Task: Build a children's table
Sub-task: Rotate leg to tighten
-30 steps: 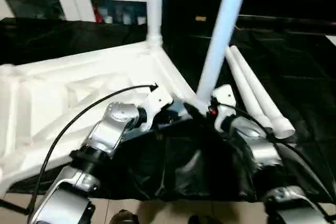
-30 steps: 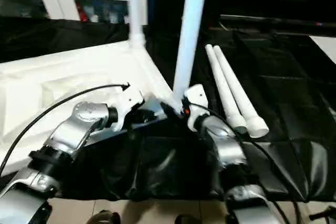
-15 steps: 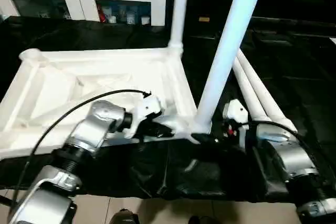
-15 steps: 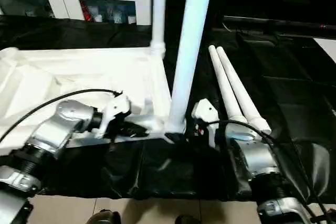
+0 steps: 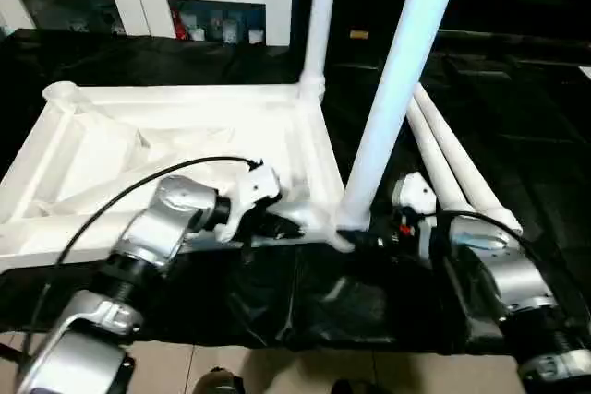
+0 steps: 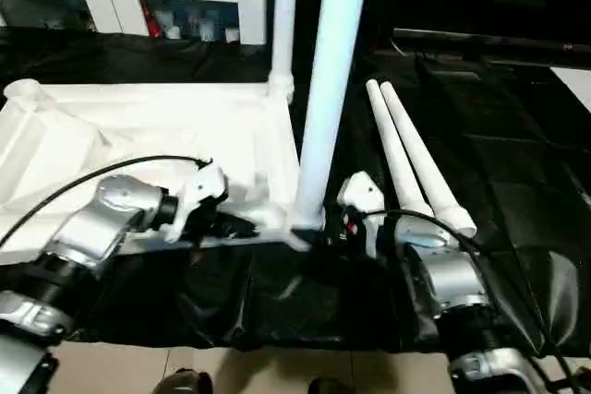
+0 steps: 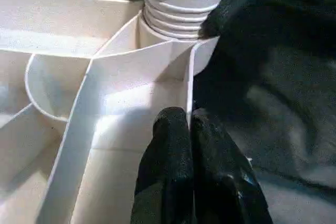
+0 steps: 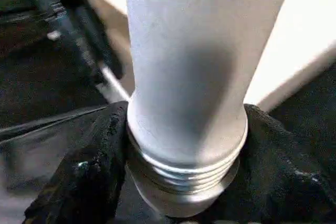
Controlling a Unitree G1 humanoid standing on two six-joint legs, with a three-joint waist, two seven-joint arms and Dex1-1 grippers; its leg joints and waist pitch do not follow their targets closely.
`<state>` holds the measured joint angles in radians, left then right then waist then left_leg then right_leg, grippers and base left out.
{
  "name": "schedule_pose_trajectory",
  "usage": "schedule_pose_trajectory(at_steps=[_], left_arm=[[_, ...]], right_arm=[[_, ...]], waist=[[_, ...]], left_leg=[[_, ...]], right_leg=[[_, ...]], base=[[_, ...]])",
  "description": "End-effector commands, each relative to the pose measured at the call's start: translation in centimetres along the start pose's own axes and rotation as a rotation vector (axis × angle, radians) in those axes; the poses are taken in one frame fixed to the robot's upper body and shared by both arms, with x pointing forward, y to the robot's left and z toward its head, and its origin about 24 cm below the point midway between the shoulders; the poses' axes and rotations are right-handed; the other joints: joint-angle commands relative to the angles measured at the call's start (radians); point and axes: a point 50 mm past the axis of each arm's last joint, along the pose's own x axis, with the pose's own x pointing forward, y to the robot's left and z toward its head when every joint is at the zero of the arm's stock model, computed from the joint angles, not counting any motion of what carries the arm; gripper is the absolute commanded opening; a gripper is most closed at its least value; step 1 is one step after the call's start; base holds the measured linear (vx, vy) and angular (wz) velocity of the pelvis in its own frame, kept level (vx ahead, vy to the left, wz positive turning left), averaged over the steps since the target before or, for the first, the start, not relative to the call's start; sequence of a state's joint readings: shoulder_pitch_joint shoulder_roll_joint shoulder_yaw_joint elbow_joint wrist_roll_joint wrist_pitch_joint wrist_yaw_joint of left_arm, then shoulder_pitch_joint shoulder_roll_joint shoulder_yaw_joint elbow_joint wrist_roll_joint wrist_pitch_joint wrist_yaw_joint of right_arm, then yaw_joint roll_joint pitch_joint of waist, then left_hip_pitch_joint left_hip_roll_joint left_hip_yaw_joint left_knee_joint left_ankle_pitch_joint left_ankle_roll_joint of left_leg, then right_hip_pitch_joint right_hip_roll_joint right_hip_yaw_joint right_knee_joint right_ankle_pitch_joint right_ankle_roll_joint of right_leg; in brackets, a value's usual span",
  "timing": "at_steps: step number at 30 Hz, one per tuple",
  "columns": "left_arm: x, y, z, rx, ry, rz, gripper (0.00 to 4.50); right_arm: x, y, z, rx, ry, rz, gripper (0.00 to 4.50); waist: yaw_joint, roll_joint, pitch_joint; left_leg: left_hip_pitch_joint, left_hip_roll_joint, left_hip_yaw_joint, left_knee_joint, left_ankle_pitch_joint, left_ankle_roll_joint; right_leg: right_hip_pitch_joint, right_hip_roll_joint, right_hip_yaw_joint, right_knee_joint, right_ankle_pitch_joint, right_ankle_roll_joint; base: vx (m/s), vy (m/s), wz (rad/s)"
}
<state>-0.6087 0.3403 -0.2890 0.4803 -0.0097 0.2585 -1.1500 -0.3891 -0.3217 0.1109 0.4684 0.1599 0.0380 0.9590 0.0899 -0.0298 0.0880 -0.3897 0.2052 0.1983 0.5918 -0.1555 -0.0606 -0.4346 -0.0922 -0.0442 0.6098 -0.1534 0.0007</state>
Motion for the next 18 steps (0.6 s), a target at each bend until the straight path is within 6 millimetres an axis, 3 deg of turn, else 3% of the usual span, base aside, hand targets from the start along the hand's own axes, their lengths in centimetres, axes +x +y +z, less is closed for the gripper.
schedule_pose_trajectory(at_steps=[1, 5, 8, 11, 12, 16, 18], left_arm=[[0.4, 1.2, 2.2, 0.022, -0.063, 0.142, 0.00], [2.4, 1.6, 3.5, -0.048, -0.111, 0.334, 0.00], [3.5, 1.4, 4.3, -0.074, -0.146, 0.379, 0.00], [4.6, 0.7, 4.9, -0.067, -0.173, 0.348, 0.00], [4.9, 0.4, 5.0, -0.060, -0.180, 0.322, 0.00], [5.0, 0.1, 4.9, -0.048, -0.176, 0.298, 0.00], [4.8, 0.0, 4.7, -0.038, -0.167, 0.282, 0.00]], right_arm=[[1.8, 0.4, 0.2, -0.010, -0.015, -0.052, 2.74], [4.4, -0.8, -0.5, 0.106, 0.013, -0.400, 2.74], [5.8, -0.9, -0.4, 0.194, 0.011, -0.538, 2.74], [6.9, -0.3, 0.2, 0.162, -0.014, -0.516, 2.74], [7.2, -0.1, 0.5, 0.157, -0.035, -0.499, 3.30], [7.3, -0.1, 0.8, 0.179, -0.065, -0.482, 3.48], [7.1, -0.1, 1.0, 0.166, -0.077, -0.463, 3.79]], waist=[[-0.001, -0.005, -0.079], [-0.014, -0.004, -0.081], [-0.020, -0.003, -0.086], [-0.019, -0.006, -0.089], [-0.016, -0.004, -0.090], [-0.014, -0.002, -0.091], [-0.013, -0.002, -0.089]], left_leg=[[0.022, 0.018, -0.015, -0.074, -0.324, 0.004], [0.020, 0.013, -0.017, -0.073, -0.315, -0.021], [0.020, 0.012, -0.014, -0.070, -0.292, -0.012], [0.016, 0.011, -0.011, -0.069, -0.268, 0.008], [0.017, 0.012, -0.010, -0.068, -0.257, 0.015], [0.016, 0.012, -0.009, -0.067, -0.241, 0.030], [0.017, 0.012, -0.008, -0.068, -0.254, 0.030]], right_leg=[[0.048, -0.043, 0.027, -0.090, -0.413, -0.166], [0.051, -0.044, 0.022, -0.090, -0.440, -0.154], [0.050, -0.039, 0.025, -0.084, -0.365, -0.167], [0.055, -0.037, 0.024, -0.079, -0.295, -0.175], [0.056, -0.036, 0.025, -0.076, -0.270, -0.179], [0.058, -0.036, 0.026, -0.072, -0.228, -0.192], [0.058, -0.036, 0.026, -0.074, -0.243, -0.192]], base=[[0.000, 0.000, 0.00], [0.000, 0.000, 0.00], [0.000, 0.000, 0.00], [0.000, 0.000, 0.00], [0.000, 0.000, 0.00], [0.000, 0.000, 0.00], [0.000, 0.000, 0.00]])
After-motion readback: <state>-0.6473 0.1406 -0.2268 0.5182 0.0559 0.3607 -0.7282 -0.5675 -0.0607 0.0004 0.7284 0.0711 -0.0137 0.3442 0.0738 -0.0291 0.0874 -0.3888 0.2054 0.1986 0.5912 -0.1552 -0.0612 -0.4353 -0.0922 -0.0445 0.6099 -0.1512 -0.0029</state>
